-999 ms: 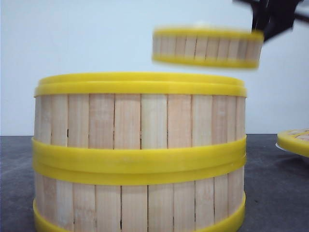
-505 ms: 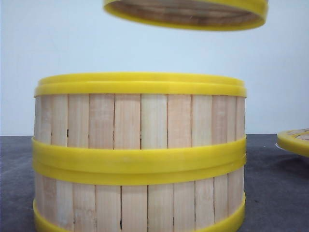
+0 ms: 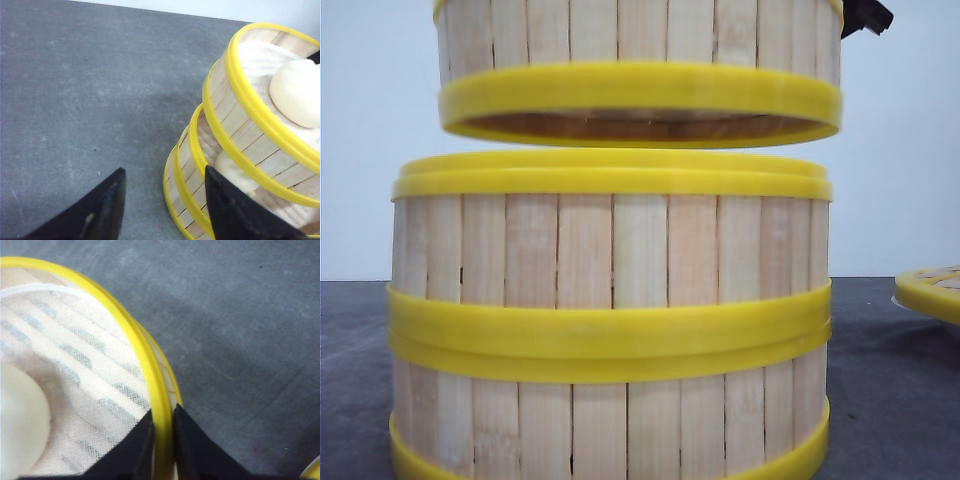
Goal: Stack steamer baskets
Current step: 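Lower the basket onto the stack top and open the right gripper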
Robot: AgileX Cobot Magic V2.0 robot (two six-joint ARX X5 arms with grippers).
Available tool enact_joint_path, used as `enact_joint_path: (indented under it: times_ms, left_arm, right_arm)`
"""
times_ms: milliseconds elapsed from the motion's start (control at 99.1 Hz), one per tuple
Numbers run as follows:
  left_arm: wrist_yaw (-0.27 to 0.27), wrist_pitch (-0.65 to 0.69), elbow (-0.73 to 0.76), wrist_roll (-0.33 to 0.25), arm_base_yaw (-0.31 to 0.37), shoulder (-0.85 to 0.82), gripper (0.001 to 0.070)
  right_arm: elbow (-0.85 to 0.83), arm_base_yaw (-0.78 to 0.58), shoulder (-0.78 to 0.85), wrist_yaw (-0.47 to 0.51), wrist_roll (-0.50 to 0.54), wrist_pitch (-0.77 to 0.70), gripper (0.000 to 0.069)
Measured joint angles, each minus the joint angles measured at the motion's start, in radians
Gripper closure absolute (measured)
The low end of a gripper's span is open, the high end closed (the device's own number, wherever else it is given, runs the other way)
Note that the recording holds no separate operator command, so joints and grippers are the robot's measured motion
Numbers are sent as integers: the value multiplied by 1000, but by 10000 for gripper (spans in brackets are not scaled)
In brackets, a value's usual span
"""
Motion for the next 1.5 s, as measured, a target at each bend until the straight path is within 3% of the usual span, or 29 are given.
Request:
enact_joint_path:
  times_ms: [1009,1070,1170,1221,1312,1503]
  left_arm:
    - [0,0,0,0,0,0,413]
    - [0,0,0,0,0,0,413]
    - [0,0,0,0,0,0,413]
    - [0,0,0,0,0,0,413]
    - [0,0,0,0,0,0,413]
    - [0,-1,0,0,0,0,413]
  right_arm:
    - [-4,76,64,31,-34,-51,655]
    - [-4,76,65,27,-34,-55,598]
    - [-4,76,65,27,-33,-55,390]
    - [-4,76,65,27,-33,-48,328]
    - [-4,76,65,24,-33,-35,288]
    - [-4,76,3,48,-24,-3,277]
